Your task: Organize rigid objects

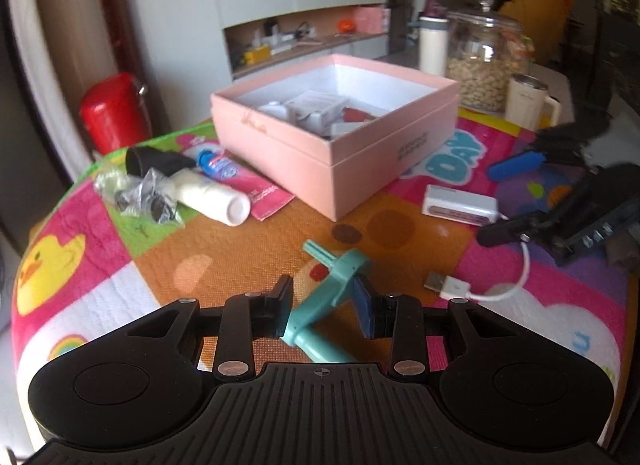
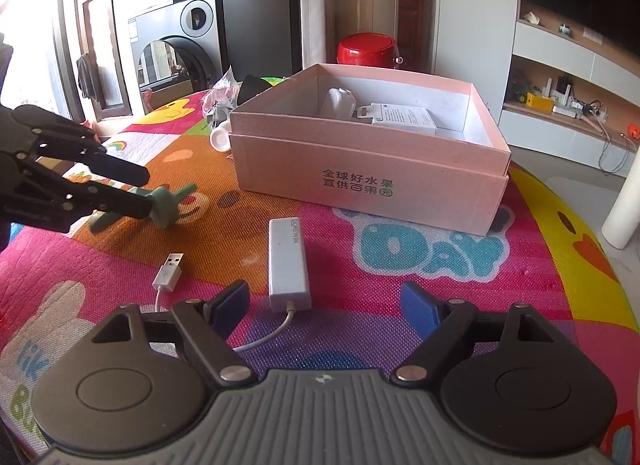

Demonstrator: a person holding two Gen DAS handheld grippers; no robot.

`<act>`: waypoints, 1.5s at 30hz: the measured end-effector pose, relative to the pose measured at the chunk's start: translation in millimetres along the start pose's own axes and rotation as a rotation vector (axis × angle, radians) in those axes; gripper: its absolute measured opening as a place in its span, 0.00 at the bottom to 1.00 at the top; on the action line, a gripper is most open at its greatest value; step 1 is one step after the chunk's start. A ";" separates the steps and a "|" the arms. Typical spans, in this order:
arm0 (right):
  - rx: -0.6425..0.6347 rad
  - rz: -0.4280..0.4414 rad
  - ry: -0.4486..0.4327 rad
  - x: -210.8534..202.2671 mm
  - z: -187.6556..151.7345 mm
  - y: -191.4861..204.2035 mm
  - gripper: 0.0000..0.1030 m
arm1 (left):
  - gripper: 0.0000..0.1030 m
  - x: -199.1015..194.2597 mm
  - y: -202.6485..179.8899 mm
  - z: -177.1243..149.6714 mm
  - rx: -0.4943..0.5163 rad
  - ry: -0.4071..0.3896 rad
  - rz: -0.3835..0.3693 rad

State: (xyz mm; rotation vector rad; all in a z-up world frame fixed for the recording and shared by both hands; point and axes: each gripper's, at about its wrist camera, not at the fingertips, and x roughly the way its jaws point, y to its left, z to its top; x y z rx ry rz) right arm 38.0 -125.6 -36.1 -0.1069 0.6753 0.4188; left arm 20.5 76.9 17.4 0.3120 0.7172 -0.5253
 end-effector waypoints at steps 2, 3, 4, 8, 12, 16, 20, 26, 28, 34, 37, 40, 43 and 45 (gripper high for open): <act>0.000 0.000 0.000 0.0 0.0 0.1 0.81 | 0.36 7.5 -0.7 1.3 -0.028 0.021 0.021; 0.001 0.001 0.000 -0.2 0.0 0.5 0.82 | 0.36 10.2 -1.5 1.6 -0.038 0.024 0.027; 0.001 0.001 0.000 -0.2 0.0 0.5 0.82 | 0.36 12.4 -2.5 2.1 -0.048 0.023 0.028; 0.001 0.002 -0.001 -0.3 0.0 0.7 0.82 | 0.36 15.6 -2.5 4.0 -0.136 0.026 -0.021; 0.001 0.002 -0.001 -0.3 -0.1 0.7 0.82 | 0.47 16.2 -2.4 2.7 -0.247 0.012 -0.037; -0.001 0.001 0.000 -0.3 1.1 1.7 0.83 | 0.47 16.8 -6.0 0.7 -0.280 -0.007 -0.011; -0.014 0.026 0.000 2.2 7.0 3.3 0.74 | 0.46 16.5 -9.8 0.6 -0.289 -0.009 0.011; -0.063 0.048 -0.003 16.7 22.8 14.7 0.48 | 0.47 16.8 -27.2 -0.9 -0.220 -0.016 0.089; -0.078 0.047 0.009 17.4 27.7 18.6 0.30 | 0.47 16.3 -26.7 -0.5 -0.240 -0.014 0.095; -0.101 0.037 -0.061 -21.6 31.6 23.2 0.20 | 0.47 15.1 -31.9 -1.4 -0.248 -0.021 0.130; -0.078 0.037 -0.122 -50.7 35.2 16.4 0.20 | 0.39 13.9 -36.3 -1.9 -0.248 -0.026 0.145; -0.041 0.040 -0.175 -77.3 39.1 6.4 0.20 | 0.15 7.8 -42.5 -7.4 -0.252 -0.046 0.134; -0.025 0.012 -0.225 -99.9 37.2 -1.1 0.20 | 0.15 -2.7 -53.4 -17.6 -0.245 -0.067 0.120; -0.021 -0.008 -0.250 -111.5 33.2 -5.7 0.20 | 0.14 -11.4 -62.7 -24.0 -0.232 -0.076 0.112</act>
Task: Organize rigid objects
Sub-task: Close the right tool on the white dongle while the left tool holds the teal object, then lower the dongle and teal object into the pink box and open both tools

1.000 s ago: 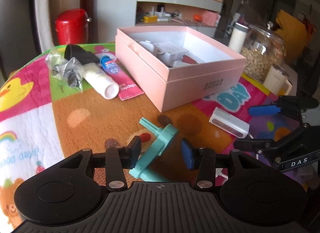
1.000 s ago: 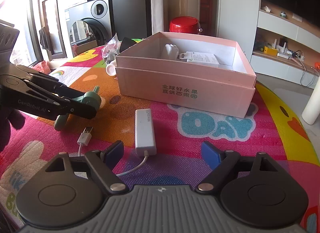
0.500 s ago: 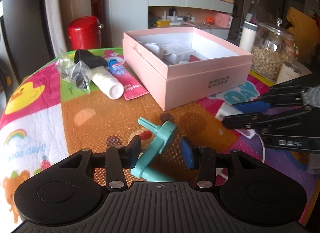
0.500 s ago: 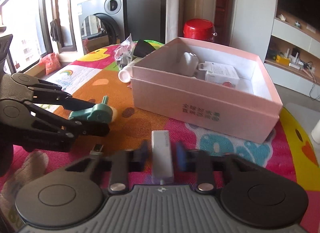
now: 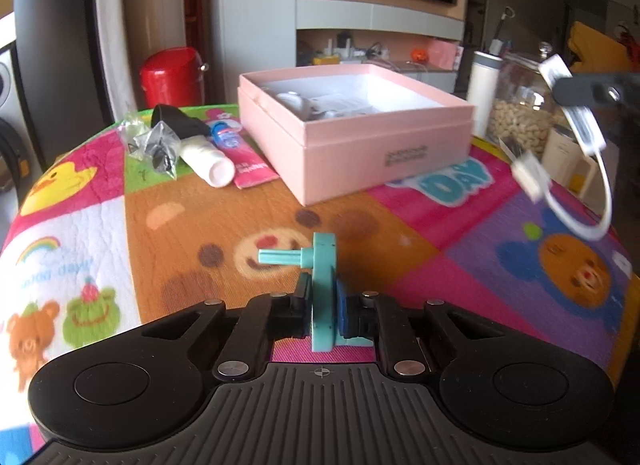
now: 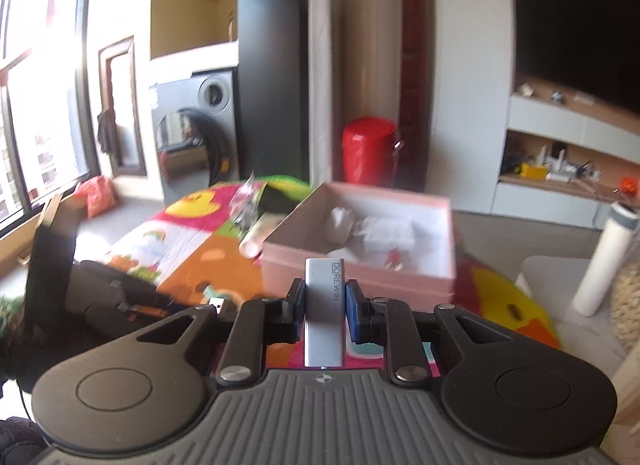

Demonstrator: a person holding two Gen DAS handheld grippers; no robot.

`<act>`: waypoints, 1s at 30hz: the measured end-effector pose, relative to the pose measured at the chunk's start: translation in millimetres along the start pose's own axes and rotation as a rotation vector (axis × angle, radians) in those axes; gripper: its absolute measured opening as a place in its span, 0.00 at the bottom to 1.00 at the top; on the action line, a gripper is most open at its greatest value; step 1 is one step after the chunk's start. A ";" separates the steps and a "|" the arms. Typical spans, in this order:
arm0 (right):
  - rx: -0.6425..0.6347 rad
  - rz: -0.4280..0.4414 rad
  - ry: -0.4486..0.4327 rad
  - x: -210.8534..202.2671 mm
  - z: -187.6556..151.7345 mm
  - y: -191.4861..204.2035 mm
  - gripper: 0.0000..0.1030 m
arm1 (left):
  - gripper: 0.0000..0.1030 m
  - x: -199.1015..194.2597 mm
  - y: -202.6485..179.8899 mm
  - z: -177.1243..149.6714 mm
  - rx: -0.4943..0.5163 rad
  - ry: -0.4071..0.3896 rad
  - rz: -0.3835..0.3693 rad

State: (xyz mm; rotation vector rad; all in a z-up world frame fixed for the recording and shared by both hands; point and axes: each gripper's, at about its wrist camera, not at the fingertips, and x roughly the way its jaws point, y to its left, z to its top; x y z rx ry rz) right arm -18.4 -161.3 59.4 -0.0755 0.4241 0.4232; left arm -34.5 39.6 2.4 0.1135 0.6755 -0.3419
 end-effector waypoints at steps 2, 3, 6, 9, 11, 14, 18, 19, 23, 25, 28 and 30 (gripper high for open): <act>0.000 -0.023 -0.017 -9.6 -2.9 -5.2 0.20 | 0.14 -10.7 -6.8 -5.3 0.010 -0.010 -0.013; 0.004 -0.035 -0.024 -13.0 -4.4 -8.2 0.20 | 0.14 -16.4 -10.1 -6.3 0.015 -0.018 -0.020; 0.029 -0.070 -0.041 -21.4 -7.6 -19.7 0.20 | 0.14 -33.6 -15.7 -0.6 0.012 -0.061 -0.032; 0.056 -0.082 -0.067 -29.2 -8.5 -30.2 0.20 | 0.14 -50.1 -17.1 21.8 0.007 -0.133 -0.037; 0.068 -0.088 -0.086 -33.0 -7.5 -34.9 0.20 | 0.14 -58.5 -19.4 42.1 0.020 -0.184 -0.039; 0.074 -0.092 -0.104 -34.8 -4.3 -39.9 0.20 | 0.14 -62.5 -24.5 82.9 0.071 -0.267 -0.027; 0.075 -0.099 -0.096 -27.9 -1.3 -43.8 0.20 | 0.15 -44.3 -20.5 151.2 0.020 -0.386 -0.024; 0.080 -0.101 -0.089 -25.9 -1.5 -44.7 0.20 | 0.16 -31.6 -13.6 164.5 -0.040 -0.372 -0.061; 0.099 -0.114 -0.063 -21.6 -7.2 -49.1 0.20 | 0.17 24.7 8.2 173.0 -0.241 -0.245 -0.182; 0.103 -0.128 -0.047 -20.0 -10.0 -53.5 0.20 | 0.17 33.3 6.9 157.0 -0.234 -0.238 -0.133; 0.116 -0.144 -0.019 -12.6 -9.1 -61.2 0.20 | 0.17 30.0 9.4 128.1 -0.246 -0.222 -0.078; 0.121 -0.136 -0.011 -5.6 -1.1 -64.0 0.20 | 0.17 22.2 16.4 109.1 -0.268 -0.210 -0.073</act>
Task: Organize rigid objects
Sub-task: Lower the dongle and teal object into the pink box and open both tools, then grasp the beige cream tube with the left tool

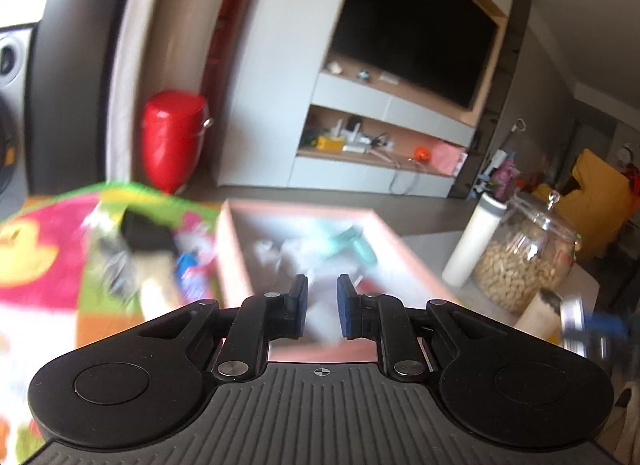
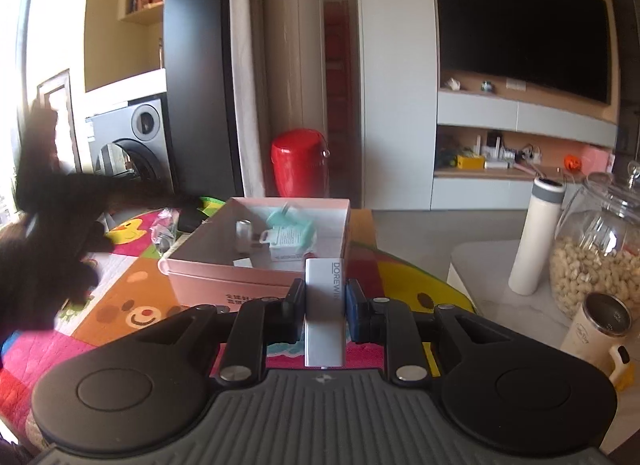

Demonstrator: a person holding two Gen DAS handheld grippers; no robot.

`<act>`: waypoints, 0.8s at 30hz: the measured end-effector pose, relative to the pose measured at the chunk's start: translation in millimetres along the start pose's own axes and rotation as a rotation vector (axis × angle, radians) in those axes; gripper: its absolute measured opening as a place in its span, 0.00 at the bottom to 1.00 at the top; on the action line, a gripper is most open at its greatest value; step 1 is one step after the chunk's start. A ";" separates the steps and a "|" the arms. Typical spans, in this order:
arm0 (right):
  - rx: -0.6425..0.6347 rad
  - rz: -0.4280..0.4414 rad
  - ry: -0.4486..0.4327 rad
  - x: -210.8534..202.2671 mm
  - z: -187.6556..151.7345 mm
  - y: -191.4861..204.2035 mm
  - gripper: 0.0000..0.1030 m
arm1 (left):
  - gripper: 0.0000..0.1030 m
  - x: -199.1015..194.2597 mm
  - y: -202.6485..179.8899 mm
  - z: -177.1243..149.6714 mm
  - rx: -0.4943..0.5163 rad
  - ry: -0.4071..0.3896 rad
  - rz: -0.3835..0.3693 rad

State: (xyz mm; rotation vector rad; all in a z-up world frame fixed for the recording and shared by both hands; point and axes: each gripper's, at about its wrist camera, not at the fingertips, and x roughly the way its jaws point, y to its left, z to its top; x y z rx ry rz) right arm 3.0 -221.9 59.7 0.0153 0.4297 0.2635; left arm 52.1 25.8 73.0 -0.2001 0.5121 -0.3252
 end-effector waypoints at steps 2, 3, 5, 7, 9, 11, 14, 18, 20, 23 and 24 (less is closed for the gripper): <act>-0.010 0.015 -0.031 7.3 16.4 2.1 0.20 | 0.17 -6.9 13.4 -9.7 -0.008 0.013 0.014; -0.009 0.027 -0.054 11.9 28.3 2.8 0.20 | 0.17 -11.0 19.0 -14.2 -0.006 0.022 0.028; 0.024 0.058 -0.092 25.2 58.1 1.8 0.20 | 0.17 -14.3 29.1 -18.1 -0.010 0.037 0.063; 0.077 0.085 -0.113 45.2 89.9 0.1 0.20 | 0.17 -16.4 41.0 -19.8 -0.042 0.041 0.125; 0.086 0.094 -0.098 68.7 110.1 1.9 0.30 | 0.17 -20.3 55.9 -22.6 -0.081 0.052 0.224; 0.088 0.042 -0.070 88.1 112.4 8.6 0.40 | 0.17 -21.0 67.8 -25.9 -0.103 0.060 0.282; 0.065 0.055 0.007 103.3 86.7 20.2 0.41 | 0.17 -20.7 86.6 -29.6 -0.133 0.067 0.284; -0.015 0.055 0.098 107.2 34.9 43.1 0.41 | 0.17 -5.0 94.9 -23.6 -0.133 0.070 0.271; -0.050 0.068 0.137 106.3 12.9 53.5 0.41 | 0.17 7.6 96.7 -15.2 -0.140 0.067 0.263; -0.075 0.103 0.180 100.2 -10.7 64.5 0.42 | 0.17 32.7 95.9 0.7 -0.138 0.056 0.268; -0.081 0.113 0.189 98.1 -16.6 66.9 0.44 | 0.18 42.2 95.1 4.9 -0.124 0.058 0.271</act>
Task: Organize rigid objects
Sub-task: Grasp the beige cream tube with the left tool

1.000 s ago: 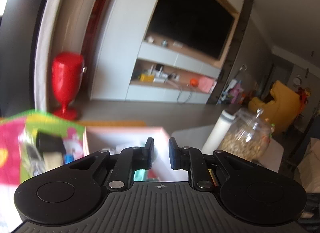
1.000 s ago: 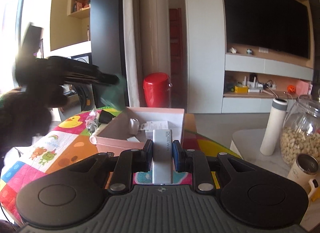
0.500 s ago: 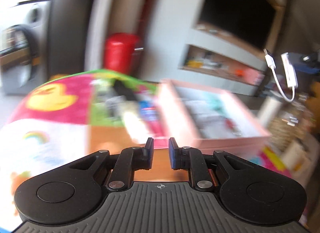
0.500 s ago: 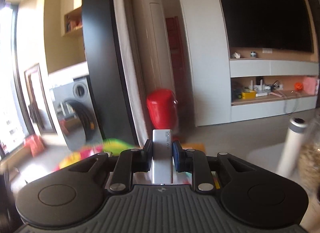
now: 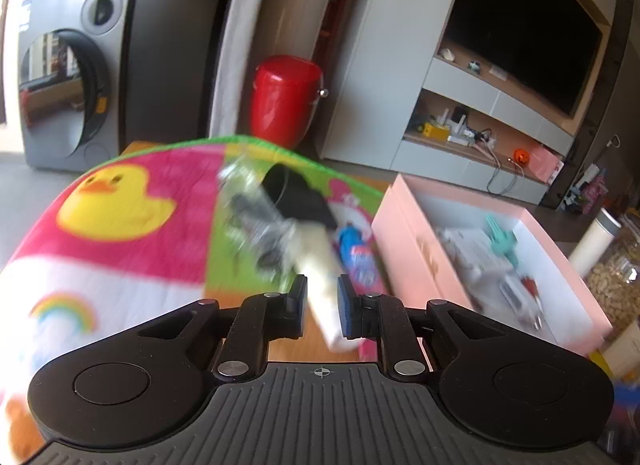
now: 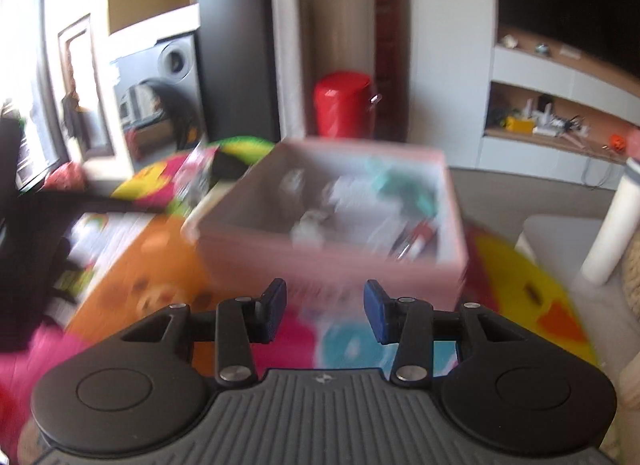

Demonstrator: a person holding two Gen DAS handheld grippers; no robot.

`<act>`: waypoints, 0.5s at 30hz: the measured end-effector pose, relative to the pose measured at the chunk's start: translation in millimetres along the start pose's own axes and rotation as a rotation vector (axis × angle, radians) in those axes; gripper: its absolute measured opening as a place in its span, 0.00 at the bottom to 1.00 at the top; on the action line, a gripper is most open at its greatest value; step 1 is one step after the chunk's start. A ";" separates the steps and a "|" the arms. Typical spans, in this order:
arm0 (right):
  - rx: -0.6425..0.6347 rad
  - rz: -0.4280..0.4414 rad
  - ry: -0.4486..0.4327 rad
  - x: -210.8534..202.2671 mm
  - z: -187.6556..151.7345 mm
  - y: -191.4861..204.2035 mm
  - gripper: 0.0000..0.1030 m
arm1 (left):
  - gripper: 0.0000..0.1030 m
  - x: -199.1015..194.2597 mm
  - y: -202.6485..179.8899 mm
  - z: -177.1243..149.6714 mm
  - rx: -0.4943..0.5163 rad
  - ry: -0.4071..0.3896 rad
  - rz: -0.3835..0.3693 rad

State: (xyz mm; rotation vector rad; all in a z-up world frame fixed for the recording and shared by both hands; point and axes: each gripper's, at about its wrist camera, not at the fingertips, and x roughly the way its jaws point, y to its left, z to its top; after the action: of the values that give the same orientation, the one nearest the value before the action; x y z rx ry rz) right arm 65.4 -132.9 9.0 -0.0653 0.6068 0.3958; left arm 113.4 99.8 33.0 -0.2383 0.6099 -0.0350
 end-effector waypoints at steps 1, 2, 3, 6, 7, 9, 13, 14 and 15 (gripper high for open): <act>-0.007 0.010 0.008 -1.5 -5.2 2.2 0.45 | 0.19 8.0 -4.3 3.4 0.022 0.008 0.013; -0.013 0.017 0.014 -3.0 -10.1 4.9 0.48 | 0.20 17.0 -8.0 6.0 0.045 0.025 0.035; -0.019 0.022 0.021 -4.4 -13.9 7.0 0.48 | 0.21 26.2 -11.0 7.4 0.065 0.047 0.057; -0.032 0.036 0.036 -4.1 -23.7 9.8 0.52 | 0.35 40.7 -16.7 8.2 0.089 0.062 0.073; -0.036 0.039 0.040 -3.5 -26.7 11.2 0.53 | 0.40 44.3 -18.8 7.6 0.094 0.073 0.085; -0.040 0.040 0.052 -1.4 -31.1 12.3 0.55 | 0.41 47.9 -22.3 5.5 0.105 0.064 0.105; -0.035 0.050 0.078 4.6 -36.5 14.2 0.55 | 0.42 55.8 -21.6 1.3 0.131 0.088 0.111; -0.039 0.051 0.077 4.8 -35.6 13.8 0.55 | 0.41 55.4 -21.0 0.1 0.142 0.092 0.110; -0.046 0.049 0.071 3.2 -34.9 14.8 0.55 | 0.41 52.9 -20.1 -1.7 0.149 0.088 0.107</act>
State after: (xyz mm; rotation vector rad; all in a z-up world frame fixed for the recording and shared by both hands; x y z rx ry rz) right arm 43.2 -124.2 -20.7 -0.1095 0.6703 0.4563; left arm 156.6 74.4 6.5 -0.0597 0.7039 0.0123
